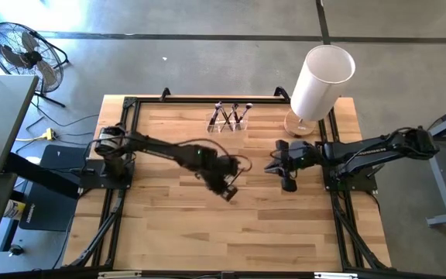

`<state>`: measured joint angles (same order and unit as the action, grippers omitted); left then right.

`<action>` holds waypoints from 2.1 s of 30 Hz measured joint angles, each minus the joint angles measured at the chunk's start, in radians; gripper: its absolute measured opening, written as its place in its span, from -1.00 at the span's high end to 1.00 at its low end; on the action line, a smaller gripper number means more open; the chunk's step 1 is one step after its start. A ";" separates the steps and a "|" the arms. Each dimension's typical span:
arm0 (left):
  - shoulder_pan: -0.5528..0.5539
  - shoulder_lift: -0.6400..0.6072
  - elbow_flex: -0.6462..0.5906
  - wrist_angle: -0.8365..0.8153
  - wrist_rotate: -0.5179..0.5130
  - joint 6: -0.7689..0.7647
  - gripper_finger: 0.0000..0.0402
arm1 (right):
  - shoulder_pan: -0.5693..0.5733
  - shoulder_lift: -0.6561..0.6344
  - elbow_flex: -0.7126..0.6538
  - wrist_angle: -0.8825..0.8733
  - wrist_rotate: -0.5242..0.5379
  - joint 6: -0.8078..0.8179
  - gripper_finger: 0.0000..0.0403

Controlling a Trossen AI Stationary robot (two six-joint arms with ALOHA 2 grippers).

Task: Pick & Place Makeup Brushes
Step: Put the black eyeshadow brush into the transparent organizer

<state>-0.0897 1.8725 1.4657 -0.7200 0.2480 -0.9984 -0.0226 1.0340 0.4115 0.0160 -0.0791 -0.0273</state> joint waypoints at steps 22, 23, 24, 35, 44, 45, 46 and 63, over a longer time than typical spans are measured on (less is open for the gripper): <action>0.194 -0.002 0.099 0.430 0.234 -0.105 1.00 | 0.327 0.000 0.059 0.176 0.779 -1.041 0.43; 0.194 -0.002 0.099 0.434 0.234 -0.106 1.00 | 0.330 0.000 0.059 0.182 0.780 -1.072 0.43; 0.194 -0.002 0.099 0.434 0.234 -0.107 1.00 | 0.332 0.000 0.059 0.187 0.778 -1.098 0.43; 0.195 -0.002 0.099 0.426 0.185 -0.109 1.00 | 0.332 0.000 0.059 0.203 0.797 -1.213 0.43; 0.195 -0.002 0.099 0.433 0.194 -0.110 1.00 | 0.319 0.000 0.059 0.245 0.770 -1.274 0.43; 0.195 -0.002 0.099 0.437 0.198 -0.110 1.00 | 0.314 0.001 0.059 0.239 0.764 -1.275 0.43; 0.195 -0.002 0.099 0.438 0.201 -0.116 1.00 | 0.309 0.001 0.059 0.235 0.761 -1.277 0.43; 0.194 -0.003 0.099 0.507 0.285 -0.135 1.00 | 0.243 0.001 0.059 0.238 0.705 -1.324 0.49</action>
<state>0.1047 1.8694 1.5642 -0.2134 0.5335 -1.1336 0.2199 1.0348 0.4706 0.2543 0.6261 -1.3511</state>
